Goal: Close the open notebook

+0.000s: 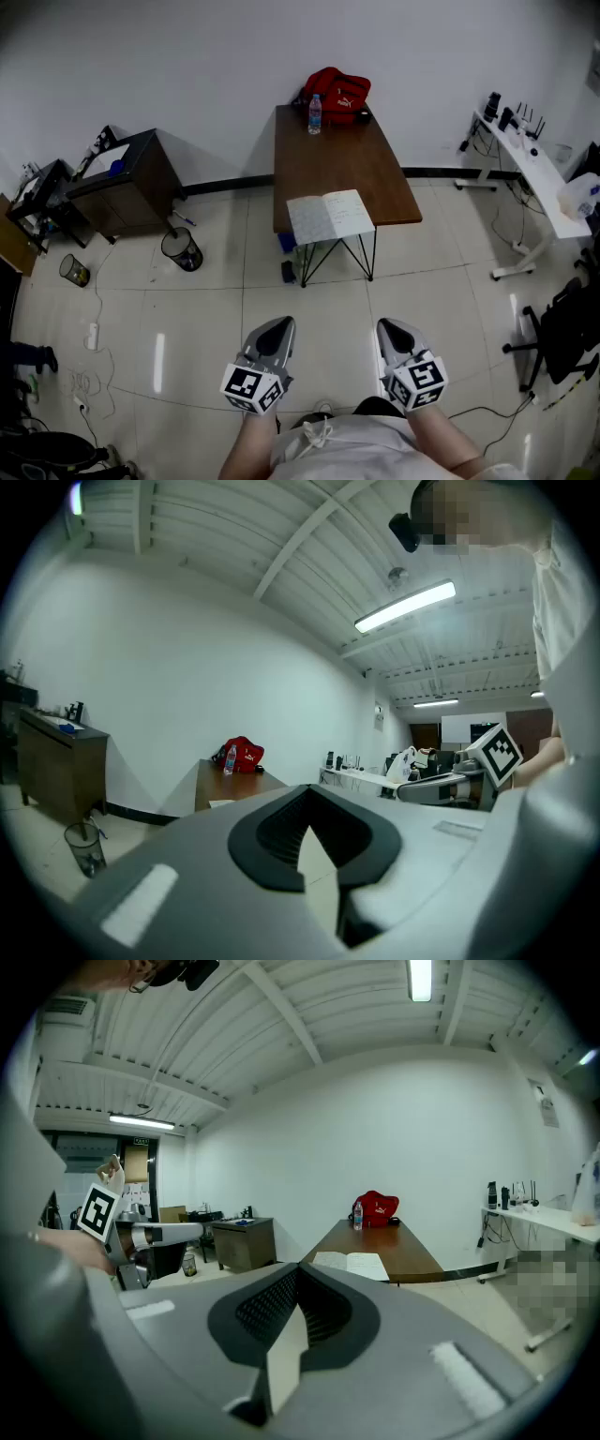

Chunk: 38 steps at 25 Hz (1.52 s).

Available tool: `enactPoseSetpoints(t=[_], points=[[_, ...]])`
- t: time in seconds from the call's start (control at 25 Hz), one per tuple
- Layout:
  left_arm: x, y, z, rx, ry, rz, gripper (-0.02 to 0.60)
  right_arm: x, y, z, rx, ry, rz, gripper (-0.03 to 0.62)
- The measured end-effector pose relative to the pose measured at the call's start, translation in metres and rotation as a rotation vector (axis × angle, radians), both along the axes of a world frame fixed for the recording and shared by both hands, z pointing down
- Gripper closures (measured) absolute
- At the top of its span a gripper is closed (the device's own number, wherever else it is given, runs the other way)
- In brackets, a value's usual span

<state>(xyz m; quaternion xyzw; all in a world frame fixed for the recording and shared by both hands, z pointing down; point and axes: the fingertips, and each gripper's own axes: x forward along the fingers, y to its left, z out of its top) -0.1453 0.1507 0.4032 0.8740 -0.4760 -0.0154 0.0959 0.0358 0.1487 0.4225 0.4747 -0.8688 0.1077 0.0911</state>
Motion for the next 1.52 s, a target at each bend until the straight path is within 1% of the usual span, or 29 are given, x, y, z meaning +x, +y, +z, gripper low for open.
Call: enactPoseSetpoints(t=[0.12, 0.28, 0.48, 0.68, 0.8, 1.08, 1.32, 1.52], points=[[-0.012, -0.008, 0.004, -0.007, 0.005, -0.004, 0.575, -0.012, -0.008, 0.005, -0.015, 0.003, -0.005, 0.586], [-0.017, -0.020, 0.013, -0.019, 0.002, -0.007, 0.575, -0.017, -0.026, 0.012, -0.027, 0.001, -0.010, 0.586], [-0.023, -0.054, 0.017, -0.025, -0.002, -0.030, 0.575, -0.018, -0.062, 0.016, -0.029, -0.010, -0.018, 0.586], [-0.014, -0.106, 0.024, -0.042, -0.009, -0.054, 0.575, -0.005, -0.117, 0.025, -0.042, -0.017, -0.038, 0.587], [-0.007, -0.146, 0.026, -0.049, -0.015, -0.077, 0.575, 0.001, -0.159, 0.025, -0.046, -0.023, -0.062, 0.586], [0.022, -0.239, 0.034, -0.081, -0.002, -0.129, 0.575, 0.029, -0.259, 0.032, -0.074, -0.024, -0.118, 0.586], [0.035, -0.282, 0.051, -0.131, 0.006, -0.173, 0.575, 0.031, -0.314, 0.047, -0.107, -0.014, -0.188, 0.586], [0.027, -0.295, 0.073, -0.186, 0.011, -0.207, 0.575, 0.019, -0.332, 0.066, -0.154, -0.012, -0.230, 0.586]])
